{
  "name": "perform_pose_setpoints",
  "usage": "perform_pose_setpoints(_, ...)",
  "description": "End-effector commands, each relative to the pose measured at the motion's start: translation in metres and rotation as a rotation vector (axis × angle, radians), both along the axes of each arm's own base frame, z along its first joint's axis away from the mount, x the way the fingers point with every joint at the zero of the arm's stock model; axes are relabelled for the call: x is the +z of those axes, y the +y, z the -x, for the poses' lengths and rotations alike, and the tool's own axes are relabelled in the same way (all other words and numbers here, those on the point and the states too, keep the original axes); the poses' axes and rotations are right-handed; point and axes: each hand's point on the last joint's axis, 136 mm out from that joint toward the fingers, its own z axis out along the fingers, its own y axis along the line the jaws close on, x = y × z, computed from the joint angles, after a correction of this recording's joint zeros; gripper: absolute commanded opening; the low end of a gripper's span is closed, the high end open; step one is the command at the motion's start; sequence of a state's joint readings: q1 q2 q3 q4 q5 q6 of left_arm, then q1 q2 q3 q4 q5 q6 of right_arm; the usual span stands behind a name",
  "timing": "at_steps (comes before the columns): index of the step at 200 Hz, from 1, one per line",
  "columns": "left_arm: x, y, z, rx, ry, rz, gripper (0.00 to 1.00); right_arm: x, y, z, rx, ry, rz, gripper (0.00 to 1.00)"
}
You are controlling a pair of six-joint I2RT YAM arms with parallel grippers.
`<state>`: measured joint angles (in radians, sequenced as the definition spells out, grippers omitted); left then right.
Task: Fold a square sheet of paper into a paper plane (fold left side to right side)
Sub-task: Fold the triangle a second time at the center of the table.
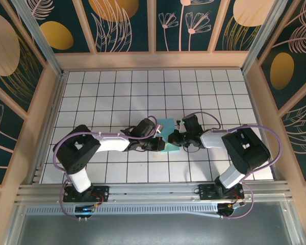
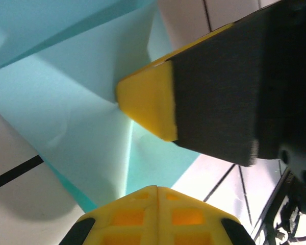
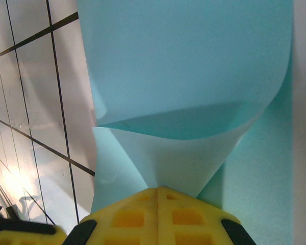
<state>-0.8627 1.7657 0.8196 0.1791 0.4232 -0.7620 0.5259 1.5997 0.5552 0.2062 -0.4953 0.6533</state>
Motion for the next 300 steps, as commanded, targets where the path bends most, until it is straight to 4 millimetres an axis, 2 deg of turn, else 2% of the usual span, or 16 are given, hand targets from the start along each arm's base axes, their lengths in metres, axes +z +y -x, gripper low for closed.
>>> perform_pose_setpoints(1, 0.0, -0.006, -0.003, -0.005, 0.006, 0.024, 0.0, -0.02, -0.011, 0.019, 0.017, 0.058, 0.077, 0.0)
perform_pose_setpoints(66, -0.021, 0.002, 0.003, 0.003, 0.04, -0.001, 0.0, -0.021, -0.011, 0.02, 0.018, 0.06, 0.08, 0.0)
perform_pose_setpoints(135, -0.034, 0.012, 0.006, 0.017, 0.044, -0.05, 0.0, -0.019, -0.01, 0.018, 0.022, 0.057, 0.077, 0.0)
perform_pose_setpoints(160, -0.039, 0.017, 0.007, 0.024, 0.042, -0.074, 0.0, -0.01, -0.006, 0.014, 0.024, 0.036, 0.056, 0.0)
perform_pose_setpoints(196, -0.046, 0.024, 0.008, 0.031, 0.033, -0.113, 0.0, 0.016, -0.001, 0.004, 0.013, -0.045, 0.011, 0.0)
perform_pose_setpoints(223, -0.049, 0.025, 0.008, 0.027, 0.026, -0.129, 0.0, 0.025, -0.005, 0.005, -0.007, -0.08, 0.001, 0.0)
perform_pose_setpoints(229, -0.05, 0.025, 0.008, 0.026, 0.024, -0.132, 0.0, 0.026, -0.001, 0.011, 0.008, -0.085, -0.003, 0.0)
perform_pose_setpoints(300, -0.054, 0.025, 0.009, 0.021, 0.025, -0.146, 0.0, 0.017, 0.014, 0.015, 0.027, -0.08, -0.004, 0.0)
